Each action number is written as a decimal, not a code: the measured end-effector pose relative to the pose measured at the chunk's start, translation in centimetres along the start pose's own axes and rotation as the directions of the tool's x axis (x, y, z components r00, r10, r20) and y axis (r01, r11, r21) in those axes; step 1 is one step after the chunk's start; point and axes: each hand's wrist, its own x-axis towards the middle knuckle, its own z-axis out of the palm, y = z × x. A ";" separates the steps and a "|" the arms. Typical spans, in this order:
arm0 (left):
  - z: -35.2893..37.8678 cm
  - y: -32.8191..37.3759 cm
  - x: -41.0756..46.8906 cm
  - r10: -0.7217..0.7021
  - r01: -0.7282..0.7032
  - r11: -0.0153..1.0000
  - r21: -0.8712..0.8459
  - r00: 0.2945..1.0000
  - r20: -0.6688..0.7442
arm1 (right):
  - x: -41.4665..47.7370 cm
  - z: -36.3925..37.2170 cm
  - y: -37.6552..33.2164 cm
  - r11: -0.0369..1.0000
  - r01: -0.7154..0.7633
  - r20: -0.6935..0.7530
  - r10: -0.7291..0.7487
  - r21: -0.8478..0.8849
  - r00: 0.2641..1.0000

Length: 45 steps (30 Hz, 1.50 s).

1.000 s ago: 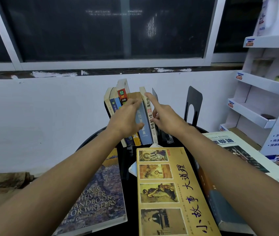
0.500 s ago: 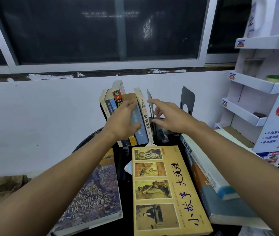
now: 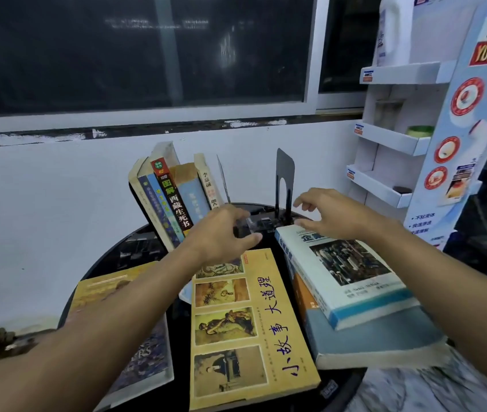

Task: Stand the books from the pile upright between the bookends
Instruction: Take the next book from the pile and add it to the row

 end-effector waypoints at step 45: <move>7.9 3.9 7.7 0.033 -0.017 0.999 -0.049 0.936 0.351 | -13.8 0.1 8.1 0.929 -0.228 0.015 0.234 0.292 0.972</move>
